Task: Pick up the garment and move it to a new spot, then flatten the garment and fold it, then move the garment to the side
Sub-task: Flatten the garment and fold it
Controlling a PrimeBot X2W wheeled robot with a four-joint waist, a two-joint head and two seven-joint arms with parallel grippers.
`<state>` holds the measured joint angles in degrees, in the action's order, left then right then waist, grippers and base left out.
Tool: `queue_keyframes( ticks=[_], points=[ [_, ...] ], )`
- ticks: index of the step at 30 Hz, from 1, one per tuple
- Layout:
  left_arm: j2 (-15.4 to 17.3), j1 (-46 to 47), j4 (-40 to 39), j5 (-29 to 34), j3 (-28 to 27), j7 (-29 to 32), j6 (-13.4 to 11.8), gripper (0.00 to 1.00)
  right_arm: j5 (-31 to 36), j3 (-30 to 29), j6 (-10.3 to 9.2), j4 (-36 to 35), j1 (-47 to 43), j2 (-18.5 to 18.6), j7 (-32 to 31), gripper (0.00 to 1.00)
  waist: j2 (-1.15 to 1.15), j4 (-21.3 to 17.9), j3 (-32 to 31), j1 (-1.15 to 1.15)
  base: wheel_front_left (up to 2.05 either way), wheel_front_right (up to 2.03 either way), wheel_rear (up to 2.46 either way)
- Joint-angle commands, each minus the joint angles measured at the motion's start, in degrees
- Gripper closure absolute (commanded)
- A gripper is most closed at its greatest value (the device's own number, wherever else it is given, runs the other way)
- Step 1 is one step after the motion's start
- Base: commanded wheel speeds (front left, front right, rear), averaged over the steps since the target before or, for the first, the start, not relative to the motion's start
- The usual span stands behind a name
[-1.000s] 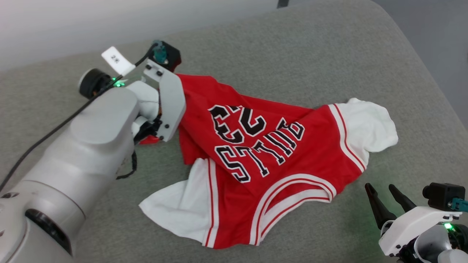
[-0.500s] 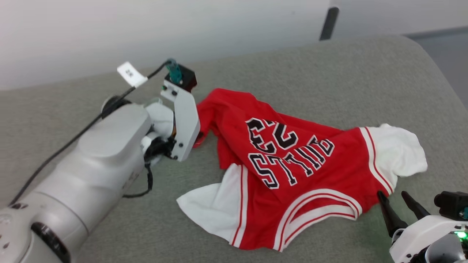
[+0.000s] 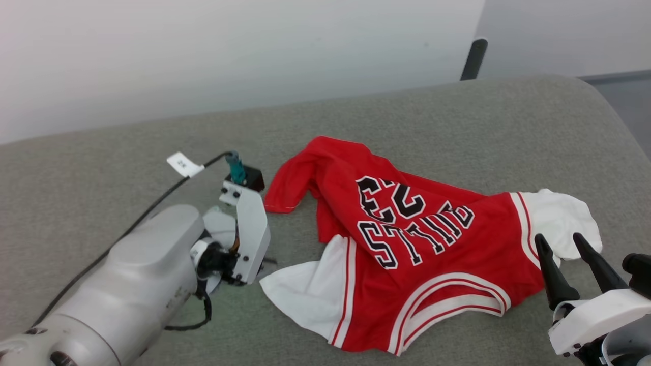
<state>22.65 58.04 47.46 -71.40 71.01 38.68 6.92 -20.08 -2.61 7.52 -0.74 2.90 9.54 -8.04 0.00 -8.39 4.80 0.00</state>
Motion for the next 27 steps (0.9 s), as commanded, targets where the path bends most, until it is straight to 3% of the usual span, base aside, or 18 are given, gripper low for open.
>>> queue_keyframes(
  ticks=[1,11,19,20,21,22,27],
  points=[
    [0.1,-0.7,0.2,-0.3,0.1,0.7,-0.4,0.00,0.3,0.0,-0.06,-0.6,-0.1,-0.3,0.3,0.00,0.00,-0.8,0.6,0.00,0.00,0.00,0.00],
    [0.7,-2.6,-0.2,-1.2,0.6,5.9,-3.3,0.00,1.1,-0.3,-0.06,-4.6,-0.3,-1.6,0.6,0.00,0.00,-3.4,3.5,0.00,0.00,0.00,0.00],
    [0.2,-6.3,0.3,-1.6,0.9,6.4,-5.3,0.00,0.9,-0.1,-0.06,-4.5,0.0,-2.1,1.4,0.00,0.00,-4.3,4.3,0.00,0.00,0.00,0.00],
    [-0.2,-6.9,0.2,-2.0,1.0,7.0,-5.4,0.15,0.8,0.0,-0.06,-4.4,0.0,-2.0,1.5,0.00,0.00,-4.3,4.3,0.00,0.00,0.00,0.00],
    [-0.6,-7.6,0.2,-2.9,0.7,7.5,-5.7,0.69,0.8,-0.1,-0.06,-4.3,-0.1,-2.0,1.5,0.00,0.00,-4.2,4.3,0.00,0.00,0.00,0.00],
    [-0.9,-8.3,0.2,-3.5,0.6,8.3,-6.0,1.00,0.9,-0.2,-0.06,-4.2,-0.2,-2.0,1.6,0.00,0.00,-4.2,4.2,0.00,0.00,0.00,0.00],
    [-1.3,-8.9,-1.1,-4.9,0.3,10.3,-6.0,1.00,1.6,-0.7,-0.06,-4.3,-0.6,-2.3,1.1,0.00,0.00,-3.6,3.7,0.00,0.00,0.00,0.00]
  ],
)
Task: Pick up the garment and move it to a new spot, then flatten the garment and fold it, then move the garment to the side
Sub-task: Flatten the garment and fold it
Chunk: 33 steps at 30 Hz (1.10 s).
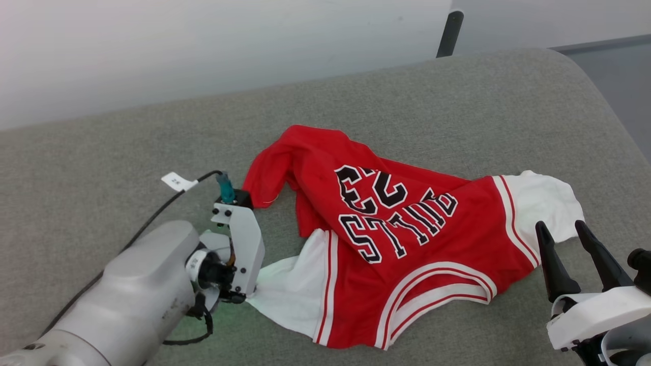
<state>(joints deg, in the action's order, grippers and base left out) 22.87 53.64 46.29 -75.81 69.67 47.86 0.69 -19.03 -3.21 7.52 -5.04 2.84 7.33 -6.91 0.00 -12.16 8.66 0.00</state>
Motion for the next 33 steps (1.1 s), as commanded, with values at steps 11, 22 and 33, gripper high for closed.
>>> queue_keyframes(
  ticks=[11,22,33],
  points=[
    [2.9,-1.5,-1.2,1.4,0.9,-0.2,-0.5,1.00,0.7,-0.8,-0.06,0.2,-2.1,0.7,-1.1,0.00,0.00,3.3,-3.2,0.00,0.00,0.00,0.00],
    [9.8,1.8,-2.1,4.7,0.7,-2.3,-1.5,1.00,0.8,-0.9,-0.06,-0.8,-3.5,1.4,-3.0,0.00,0.00,6.9,-5.2,0.00,0.00,0.00,0.00],
    [15.8,-1.2,0.4,3.8,0.0,-2.1,-4.5,1.00,0.0,-0.7,-0.06,-1.5,-4.0,2.4,-4.0,0.00,0.00,7.4,-4.9,0.00,0.00,0.00,0.00]
  ],
)
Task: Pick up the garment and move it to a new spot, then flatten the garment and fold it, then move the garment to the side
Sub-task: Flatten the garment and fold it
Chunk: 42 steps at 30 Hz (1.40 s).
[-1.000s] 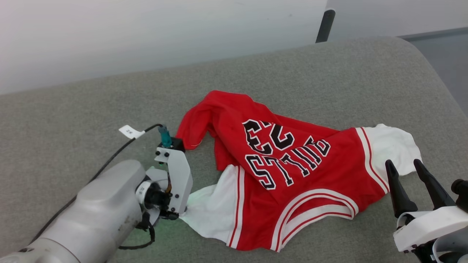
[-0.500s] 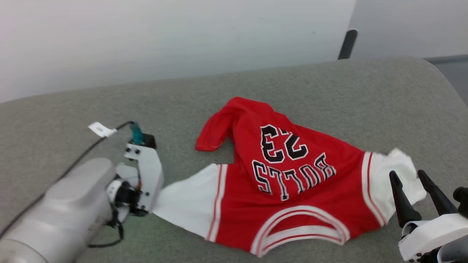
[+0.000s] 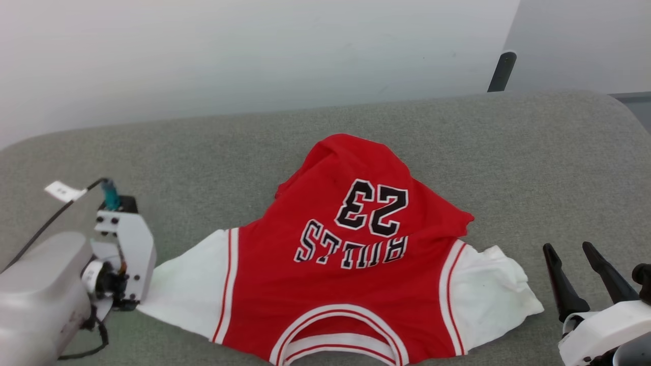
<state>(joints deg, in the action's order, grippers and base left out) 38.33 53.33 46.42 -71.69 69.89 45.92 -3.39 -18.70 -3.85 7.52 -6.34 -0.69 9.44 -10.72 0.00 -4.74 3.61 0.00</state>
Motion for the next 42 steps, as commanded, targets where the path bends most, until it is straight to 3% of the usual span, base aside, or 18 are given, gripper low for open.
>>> queue_keyframes(
  ticks=[1,8,11,12,26,42],
  points=[
    [0.5,-1.2,0.4,-0.5,-0.4,-0.5,-0.6,1.00,-0.4,-0.2,-0.06,-0.2,-0.4,0.4,-0.2,0.00,0.00,0.0,0.3,0.00,0.00,0.00,0.00],
    [-0.5,-3.0,0.7,-1.6,-1.6,-3.0,-1.4,1.00,-0.1,-0.1,-0.06,-0.2,0.2,0.2,-0.2,0.00,0.00,0.5,0.7,0.00,0.00,0.00,0.00],
    [-0.9,-2.7,0.4,-1.6,-2.1,-4.7,-1.4,0.15,0.0,0.0,-0.06,-0.3,0.3,0.1,-0.3,0.00,0.00,0.9,0.2,0.00,0.00,0.00,0.00],
    [-0.9,-2.4,0.2,-1.3,-2.3,-5.4,-1.3,0.00,0.0,-0.1,-0.06,-0.2,0.2,0.2,-0.1,0.00,0.00,1.1,0.0,0.00,0.00,0.00,0.00],
    [0.6,-3.5,-4.6,1.0,-2.7,-13.7,-0.6,0.00,0.3,-0.7,-0.06,-1.8,-2.1,-0.1,1.6,0.00,0.00,2.7,-3.8,0.00,0.00,0.00,0.00],
    [1.3,-5.7,-3.7,1.3,-0.8,-11.1,0.1,0.00,-0.4,-1.0,-0.06,-4.8,-0.3,0.1,0.5,0.00,0.00,-2.1,0.8,0.00,0.00,0.00,0.00]
  ],
)
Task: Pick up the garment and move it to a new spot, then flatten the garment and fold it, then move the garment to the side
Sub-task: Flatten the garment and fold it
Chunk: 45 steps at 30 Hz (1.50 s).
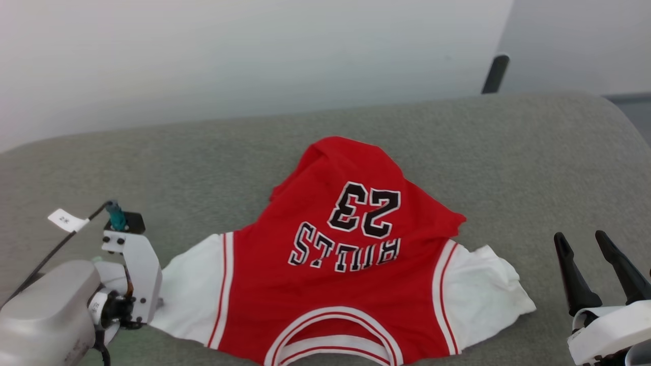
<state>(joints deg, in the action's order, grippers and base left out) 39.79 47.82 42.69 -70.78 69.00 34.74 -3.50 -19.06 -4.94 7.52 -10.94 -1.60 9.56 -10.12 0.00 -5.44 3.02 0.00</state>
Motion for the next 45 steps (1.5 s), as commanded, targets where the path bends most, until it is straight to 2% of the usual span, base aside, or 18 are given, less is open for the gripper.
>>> queue_keyframes(
  ticks=[1,6,12,14,20,26,31,45],
  points=[
    [-0.2,-0.1,0.6,0.7,0.4,0.5,0.4,0.00,-0.1,0.2,-0.06,-0.2,0.7,0.0,-0.2,0.00,0.00,-1.8,1.7,0.00,0.00,0.00,0.00],
    [-1.3,-0.1,3.8,0.8,1.1,2.4,1.0,0.00,-0.2,0.3,-0.06,-0.4,1.3,0.1,-0.5,0.00,0.00,-3.1,2.7,0.00,0.00,0.00,0.00],
    [-2.6,-1.0,7.9,0.1,1.4,5.2,0.5,0.00,-0.3,0.2,-0.06,-0.4,1.1,-0.1,-1.6,0.00,0.00,-3.9,3.4,0.00,0.00,0.00,0.00],
    [-3.1,-1.7,9.0,-0.3,1.5,5.8,1.1,1.00,-0.5,0.3,-0.06,-0.3,0.8,-0.2,-2.5,0.00,0.00,-4.1,3.6,0.00,0.00,0.00,0.00],
    [-4.5,-1.7,11.5,-1.6,0.7,5.8,2.0,1.00,-3.0,0.5,-0.06,0.5,-0.5,0.5,-9.0,0.00,0.00,-3.7,3.9,0.00,0.00,0.00,0.00],
    [-6.3,0.2,12.7,-0.7,0.8,5.1,3.5,1.00,-5.4,0.2,-0.05,1.9,-1.0,2.7,-19.2,0.00,0.00,-1.8,4.8,0.00,0.00,0.00,0.00],
    [-7.9,2.2,13.5,-0.2,0.7,4.0,4.9,1.00,-7.3,0.7,-0.04,4.8,1.0,4.6,-24.7,0.00,0.00,-0.2,6.3,0.00,0.00,0.00,0.00],
    [-11.4,5.5,16.5,1.4,1.3,2.1,7.5,1.00,-10.1,2.9,-0.03,18.6,7.5,5.8,-26.7,0.00,0.00,3.1,9.2,0.00,0.00,0.00,0.00]
  ],
)
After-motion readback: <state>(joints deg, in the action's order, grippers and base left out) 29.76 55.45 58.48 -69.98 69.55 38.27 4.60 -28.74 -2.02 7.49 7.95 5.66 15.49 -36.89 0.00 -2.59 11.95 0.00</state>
